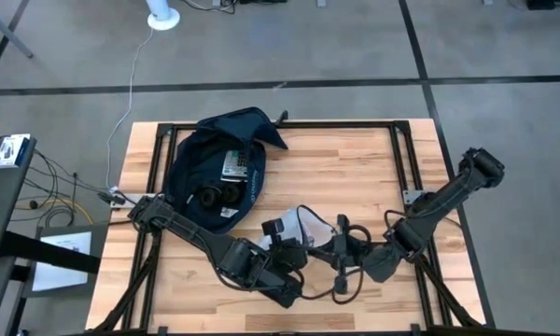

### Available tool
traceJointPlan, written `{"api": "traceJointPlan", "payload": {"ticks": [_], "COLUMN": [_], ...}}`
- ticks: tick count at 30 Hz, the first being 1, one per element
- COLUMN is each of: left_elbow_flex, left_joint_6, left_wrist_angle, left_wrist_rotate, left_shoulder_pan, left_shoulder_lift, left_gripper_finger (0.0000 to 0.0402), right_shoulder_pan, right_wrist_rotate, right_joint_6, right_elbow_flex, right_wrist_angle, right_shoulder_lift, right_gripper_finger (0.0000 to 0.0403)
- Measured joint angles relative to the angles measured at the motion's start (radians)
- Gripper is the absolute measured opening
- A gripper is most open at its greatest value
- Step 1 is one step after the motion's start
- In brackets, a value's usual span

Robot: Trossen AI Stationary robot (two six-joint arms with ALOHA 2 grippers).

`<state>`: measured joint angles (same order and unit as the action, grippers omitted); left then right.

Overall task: Unpack backpack
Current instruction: Close the white zip bag

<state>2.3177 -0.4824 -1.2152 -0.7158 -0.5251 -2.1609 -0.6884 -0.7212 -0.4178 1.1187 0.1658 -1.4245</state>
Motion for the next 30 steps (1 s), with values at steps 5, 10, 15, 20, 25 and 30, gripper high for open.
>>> {"api": "traceJointPlan", "payload": {"ticks": [5, 10, 15, 20, 25, 30], "left_elbow_flex": [0.000, 0.000, 0.000, -0.001, -0.001, -0.001], "left_joint_6": [0.048, 0.047, 0.017, -0.004, 0.036, 0.156], "left_wrist_angle": [0.002, 0.000, -0.003, 0.002, 0.029, 0.121], "left_wrist_rotate": [0.003, 0.001, -0.003, -0.058, -0.060, 0.023], "left_shoulder_pan": [-0.024, -0.035, -0.038, -0.039, -0.038, -0.034], "left_shoulder_lift": [0.000, 0.000, 0.000, 0.007, 0.014, 0.014], "left_gripper_finger": [0.0000, 0.0000, 0.0000, 0.0000, 0.0000, 0.0000], "right_shoulder_pan": [-0.037, -0.045, -0.045, -0.045, -0.044, -0.045], "right_wrist_rotate": [-0.079, -0.088, -0.088, -0.074, -0.070, -0.058], "right_joint_6": [0.000, 0.000, -0.024, -0.072, -0.073, -0.086], "right_elbow_flex": [0.000, 0.000, 0.000, 0.000, 0.000, 0.000], "right_wrist_angle": [0.052, 0.087, 0.127, 0.160, 0.175, 0.225], "right_shoulder_lift": [0.047, 0.064, 0.064, 0.062, 0.062, 0.062], "right_gripper_finger": [0.0000, 0.0000, 0.0000, 0.0000, 0.0000, 0.0000]}}
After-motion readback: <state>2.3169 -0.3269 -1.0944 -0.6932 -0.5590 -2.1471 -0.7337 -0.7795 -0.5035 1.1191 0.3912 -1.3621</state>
